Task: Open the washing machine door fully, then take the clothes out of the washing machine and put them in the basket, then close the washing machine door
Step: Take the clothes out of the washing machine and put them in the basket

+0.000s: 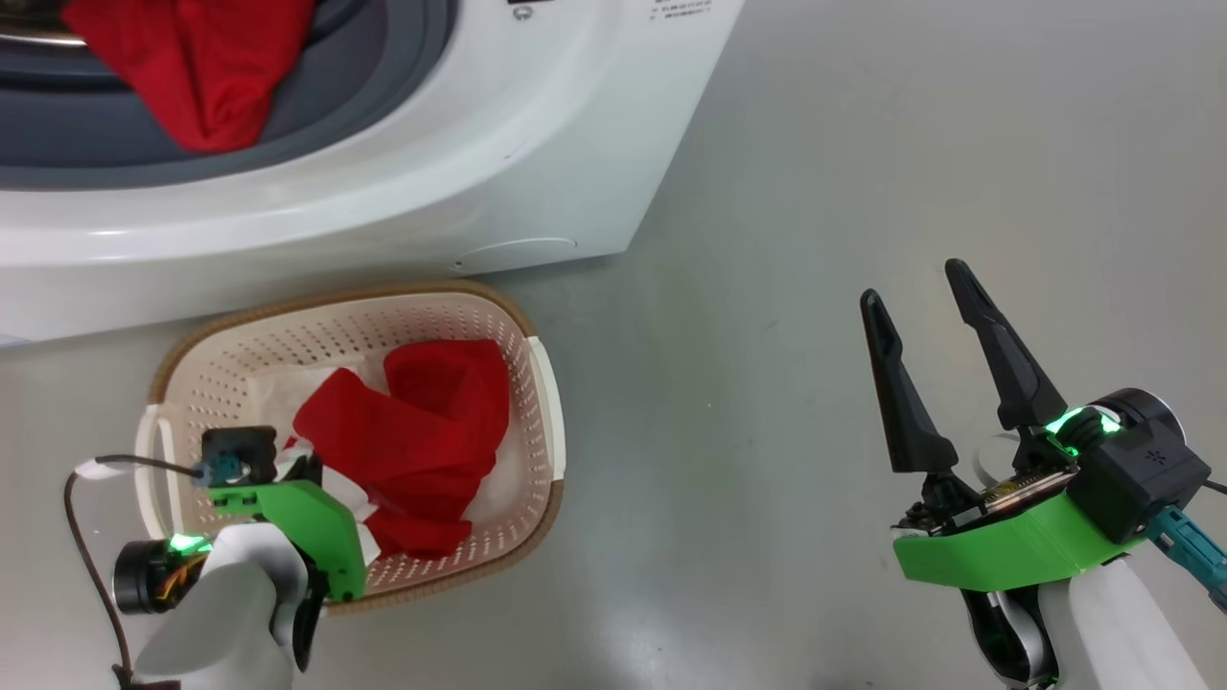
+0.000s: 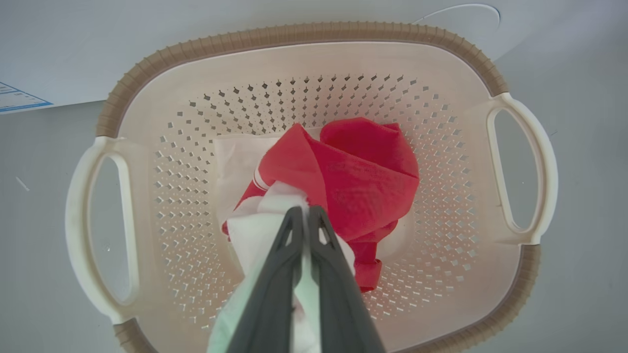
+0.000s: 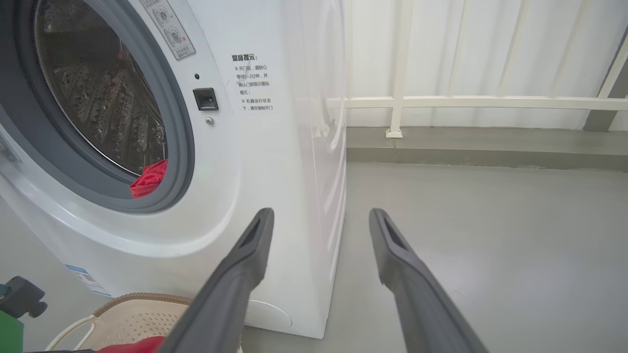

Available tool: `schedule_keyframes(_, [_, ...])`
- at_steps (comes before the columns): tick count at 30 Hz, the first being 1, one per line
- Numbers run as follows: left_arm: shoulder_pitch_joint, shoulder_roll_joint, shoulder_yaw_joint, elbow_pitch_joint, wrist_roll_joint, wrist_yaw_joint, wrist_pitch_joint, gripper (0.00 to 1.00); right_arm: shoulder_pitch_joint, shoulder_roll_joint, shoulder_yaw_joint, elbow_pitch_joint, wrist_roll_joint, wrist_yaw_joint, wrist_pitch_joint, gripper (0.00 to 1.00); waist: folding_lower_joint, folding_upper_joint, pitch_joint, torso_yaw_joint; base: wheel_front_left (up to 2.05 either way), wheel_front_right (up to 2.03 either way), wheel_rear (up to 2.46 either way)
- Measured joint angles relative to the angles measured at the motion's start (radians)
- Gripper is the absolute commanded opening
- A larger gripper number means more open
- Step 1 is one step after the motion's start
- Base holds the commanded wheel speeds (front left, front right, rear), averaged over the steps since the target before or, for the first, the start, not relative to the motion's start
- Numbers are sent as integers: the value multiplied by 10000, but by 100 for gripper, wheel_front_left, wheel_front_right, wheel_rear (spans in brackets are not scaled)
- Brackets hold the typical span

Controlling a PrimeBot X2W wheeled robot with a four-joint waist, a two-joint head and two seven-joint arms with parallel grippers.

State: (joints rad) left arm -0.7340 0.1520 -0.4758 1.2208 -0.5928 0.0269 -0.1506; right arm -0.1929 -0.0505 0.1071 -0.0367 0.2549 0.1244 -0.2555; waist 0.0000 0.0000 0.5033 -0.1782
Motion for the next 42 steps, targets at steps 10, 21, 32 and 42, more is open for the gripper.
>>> schedule_keyframes(10, [-376,-75,23,548,-178,-186,291,0,-210,2,15,-58,2,0,0,100,0,0,590,-203,0,0,0])
schedule_keyframes(21, [-689,-100,52,660,-443,-198,472,5,-224,2,17,33,2,0,0,100,1,0,688,-226,0,0,0])
schedule_keyframes(32, [-703,-433,313,731,-917,-364,399,100,-230,0,0,194,2,0,0,100,0,0,283,14,0,0,0])
schedule_keyframes(42, [-660,-660,313,742,-1037,-633,-366,100,-201,0,-35,293,2,0,0,100,0,0,-333,255,0,0,0])
